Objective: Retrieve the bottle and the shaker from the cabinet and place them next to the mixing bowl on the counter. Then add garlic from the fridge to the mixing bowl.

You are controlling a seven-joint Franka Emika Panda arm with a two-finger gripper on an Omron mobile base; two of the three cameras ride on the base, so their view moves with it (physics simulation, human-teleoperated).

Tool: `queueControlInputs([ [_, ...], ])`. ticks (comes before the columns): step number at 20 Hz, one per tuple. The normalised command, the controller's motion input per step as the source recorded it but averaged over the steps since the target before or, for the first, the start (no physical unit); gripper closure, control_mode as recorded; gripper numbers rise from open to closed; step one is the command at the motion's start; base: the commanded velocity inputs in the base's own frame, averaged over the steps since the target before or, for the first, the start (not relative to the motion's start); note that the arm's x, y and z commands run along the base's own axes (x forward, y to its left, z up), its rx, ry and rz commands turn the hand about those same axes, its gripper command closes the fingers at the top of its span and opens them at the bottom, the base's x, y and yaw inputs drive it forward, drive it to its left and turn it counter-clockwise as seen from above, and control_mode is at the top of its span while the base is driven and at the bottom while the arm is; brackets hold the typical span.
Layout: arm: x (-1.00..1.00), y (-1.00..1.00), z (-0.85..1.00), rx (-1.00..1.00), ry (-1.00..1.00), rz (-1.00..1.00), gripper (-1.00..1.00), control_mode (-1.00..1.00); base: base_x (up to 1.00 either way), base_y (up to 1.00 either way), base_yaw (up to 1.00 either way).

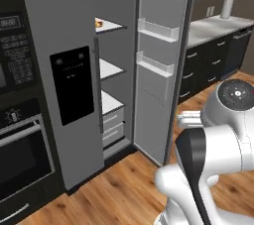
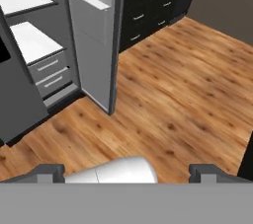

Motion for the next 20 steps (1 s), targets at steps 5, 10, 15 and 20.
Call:
queueControlInputs([
  [5,0.0,0.0,0.0,0.0,0.0,0.0,-1.0,1.0,0.58,0.02,0.27],
  [10,0.0,0.0,0.0,0.0,0.0,0.0,-1.0,1.0,0.57,0.0,0.2],
  [15,0.0,0.0,0.0,0.0,0.0,0.0,-1.0,1.0,0.64,0.01,0.19],
  [20,0.0,0.0,0.0,0.0,0.0,0.0,-1.0,1.0,0.53,-0.03,0.14],
])
